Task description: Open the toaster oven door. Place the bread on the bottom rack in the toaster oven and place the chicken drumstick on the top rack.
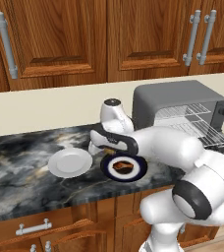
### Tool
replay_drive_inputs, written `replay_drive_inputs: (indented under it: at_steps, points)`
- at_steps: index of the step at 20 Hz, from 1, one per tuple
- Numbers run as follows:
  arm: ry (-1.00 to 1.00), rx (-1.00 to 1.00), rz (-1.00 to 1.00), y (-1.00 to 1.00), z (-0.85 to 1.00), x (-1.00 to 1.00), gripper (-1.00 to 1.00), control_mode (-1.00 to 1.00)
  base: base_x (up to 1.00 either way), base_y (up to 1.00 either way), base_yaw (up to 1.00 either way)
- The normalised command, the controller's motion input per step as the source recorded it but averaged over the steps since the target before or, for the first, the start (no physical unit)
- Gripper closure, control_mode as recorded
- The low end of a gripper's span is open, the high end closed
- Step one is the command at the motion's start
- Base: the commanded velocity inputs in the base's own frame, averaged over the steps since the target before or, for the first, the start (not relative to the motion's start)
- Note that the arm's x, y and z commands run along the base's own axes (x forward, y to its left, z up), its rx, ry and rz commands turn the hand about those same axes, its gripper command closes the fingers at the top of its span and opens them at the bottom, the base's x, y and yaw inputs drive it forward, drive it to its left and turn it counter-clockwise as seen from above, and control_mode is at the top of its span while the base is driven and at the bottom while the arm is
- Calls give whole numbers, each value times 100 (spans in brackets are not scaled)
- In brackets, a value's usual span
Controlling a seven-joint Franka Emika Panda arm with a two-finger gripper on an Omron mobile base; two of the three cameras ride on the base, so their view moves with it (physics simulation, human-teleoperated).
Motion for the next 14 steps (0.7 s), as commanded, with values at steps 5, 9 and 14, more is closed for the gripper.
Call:
replay_drive_inputs:
  at_steps: [5, 9, 14]
  points:
    - [-5, 0, 8, -68, 27, -38, 100, -100, 0, 0, 0]
    - [-1, 0, 8, -67, 16, -21, 100, -100, 0, 0, 0]
    - [2, 0, 3, -65, 11, -4, 100, -100, 0, 0, 0]
